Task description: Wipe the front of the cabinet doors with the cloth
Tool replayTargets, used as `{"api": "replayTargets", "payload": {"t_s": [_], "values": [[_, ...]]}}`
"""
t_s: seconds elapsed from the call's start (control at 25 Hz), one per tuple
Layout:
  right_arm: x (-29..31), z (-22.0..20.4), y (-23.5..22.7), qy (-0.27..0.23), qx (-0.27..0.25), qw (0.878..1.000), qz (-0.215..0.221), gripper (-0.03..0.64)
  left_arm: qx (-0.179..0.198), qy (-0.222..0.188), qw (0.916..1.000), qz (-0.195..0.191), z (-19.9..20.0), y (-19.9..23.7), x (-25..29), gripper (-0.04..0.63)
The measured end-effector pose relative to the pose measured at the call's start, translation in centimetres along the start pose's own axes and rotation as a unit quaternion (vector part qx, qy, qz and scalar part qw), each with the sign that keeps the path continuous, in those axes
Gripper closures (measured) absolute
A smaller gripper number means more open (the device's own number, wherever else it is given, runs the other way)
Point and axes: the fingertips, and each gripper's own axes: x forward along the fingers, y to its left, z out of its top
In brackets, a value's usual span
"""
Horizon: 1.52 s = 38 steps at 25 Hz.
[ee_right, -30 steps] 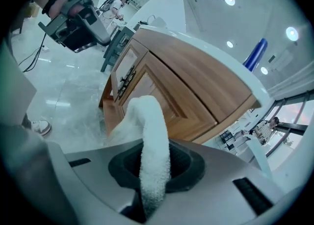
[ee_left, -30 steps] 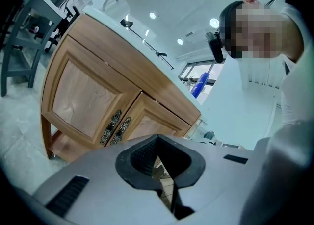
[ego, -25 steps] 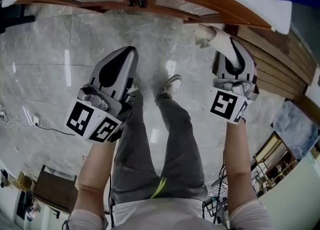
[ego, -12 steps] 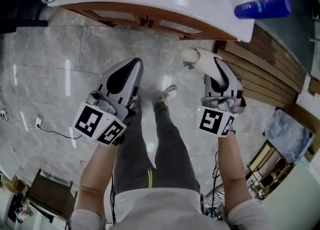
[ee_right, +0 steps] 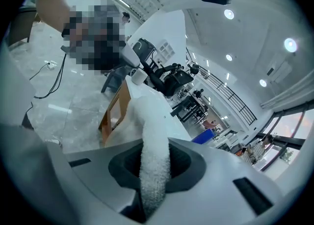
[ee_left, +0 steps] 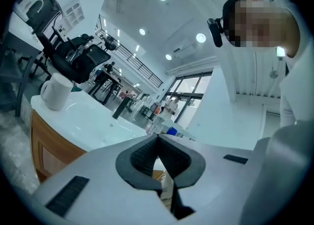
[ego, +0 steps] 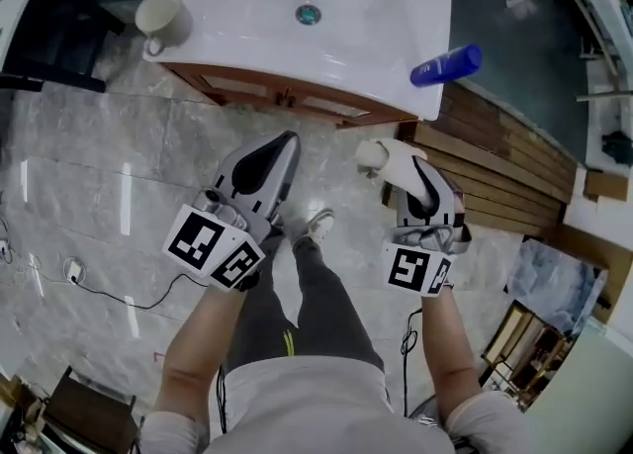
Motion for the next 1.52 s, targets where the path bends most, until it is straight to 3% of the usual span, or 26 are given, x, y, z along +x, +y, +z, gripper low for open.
{"api": "replayTargets", "payload": {"t_s": [0.28,0.56,0.92,1.28,1.52], "values": [[-4.4,4.0,-4.4,-0.010,0.012,1.000,-0.019,0.545,0.031,-0.005,0.9993,-0.020,6.4,-4.9,-0.9,0.580],[-7.6,5.5,-6.5,-0.020,0.024,0.999,-0.021,0.545,0.048,-0.016,0.9987,-0.002,10.6,-7.3,-2.3,0.580],[-9.7,6.7,-9.0,-0.032,0.029,0.999,-0.030,0.546,0.060,-0.028,0.9977,0.018,13.0,-9.2,-4.5,0.580],[-12.5,8.3,-12.6,-0.050,0.058,0.994,-0.074,0.545,0.079,-0.055,0.9952,0.022,16.1,-11.3,-5.6,0.580],[-12.7,8.9,-12.4,-0.051,0.049,0.995,-0.069,0.545,0.081,-0.061,0.9946,0.021,16.9,-11.5,-6.0,0.580]]}}
